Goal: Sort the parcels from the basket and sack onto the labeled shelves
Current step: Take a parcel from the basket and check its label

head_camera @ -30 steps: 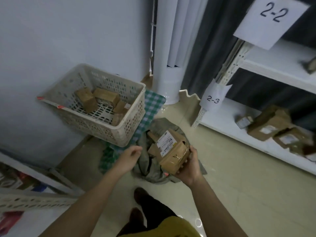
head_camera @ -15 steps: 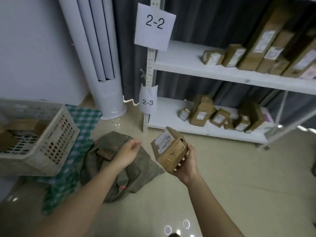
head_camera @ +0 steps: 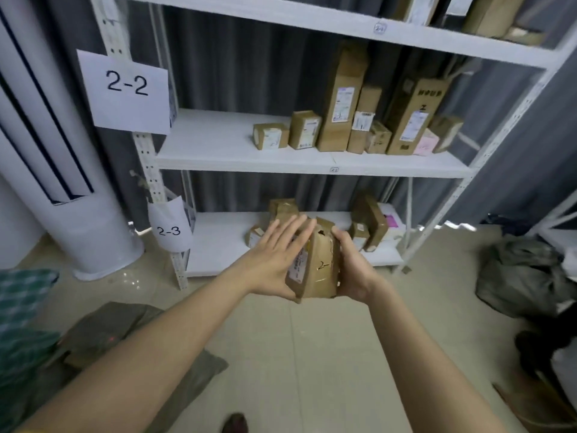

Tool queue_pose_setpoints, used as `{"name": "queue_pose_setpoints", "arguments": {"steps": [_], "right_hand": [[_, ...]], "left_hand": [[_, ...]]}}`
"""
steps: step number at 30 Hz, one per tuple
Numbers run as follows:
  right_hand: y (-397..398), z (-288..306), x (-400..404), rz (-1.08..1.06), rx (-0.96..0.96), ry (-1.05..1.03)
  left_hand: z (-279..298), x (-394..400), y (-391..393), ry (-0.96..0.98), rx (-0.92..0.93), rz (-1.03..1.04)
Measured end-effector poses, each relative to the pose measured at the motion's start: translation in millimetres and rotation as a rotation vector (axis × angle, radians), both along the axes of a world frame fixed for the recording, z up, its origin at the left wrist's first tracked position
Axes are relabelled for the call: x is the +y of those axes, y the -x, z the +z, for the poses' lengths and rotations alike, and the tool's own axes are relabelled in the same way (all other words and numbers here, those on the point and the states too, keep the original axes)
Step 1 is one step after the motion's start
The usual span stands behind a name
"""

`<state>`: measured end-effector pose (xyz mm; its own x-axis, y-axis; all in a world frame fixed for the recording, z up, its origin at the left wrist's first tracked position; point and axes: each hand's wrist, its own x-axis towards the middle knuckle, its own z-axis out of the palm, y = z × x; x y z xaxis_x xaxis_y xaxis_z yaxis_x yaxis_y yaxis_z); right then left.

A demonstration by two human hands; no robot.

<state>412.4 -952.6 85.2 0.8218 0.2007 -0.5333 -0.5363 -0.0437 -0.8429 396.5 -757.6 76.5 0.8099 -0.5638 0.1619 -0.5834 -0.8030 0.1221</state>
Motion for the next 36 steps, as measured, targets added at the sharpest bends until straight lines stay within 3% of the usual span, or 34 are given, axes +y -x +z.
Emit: {"name": "queue_pose_setpoints", "arguments": {"steps": [5, 7, 9, 10, 14, 22, 26, 36], "right_hand": [[-79.8, 15.9, -35.3, 0.034, -0.063, 0.014], [-115.7, 15.8, -36.0, 0.023, -0.113, 0.06], [-140.4, -11.0, -30.1, -0.084, -0.118, 0.061], [-176.2, -15.9, -28.4, -0.123, -0.158, 0.08], [-250.9, -64.4, -28.0, -0.152, -0.242, 0.26], [-370.7, -131.2, -42.1, -0.263, -0.305, 0.394], [-408.5, -123.8, -55.2, -0.162, -0.374, 0.39], [-481.6, -57.2, -89.9, -0.149, -0.553, 0.233]], "left_hand": [[25.0, -25.7, -84.2, 0.206, 0.075, 0.082], [18.7, -48.4, -123.1, 0.384, 0.27, 0.16], [-18.7, -67.5, -151.1, 0.669, 0.458, 0.242], [-35.1, -74.0, -181.8, 0.799, 0.455, 0.297], [-109.5, -86.1, -264.4, 1.092, 0.601, 0.525], [-154.3, -116.8, -367.8, 1.062, 0.613, 0.63], [-128.4, -137.1, -399.7, 1.213, 0.621, 0.667], [-42.1, -175.7, -478.3, 1.139, 0.419, 0.69]]}}
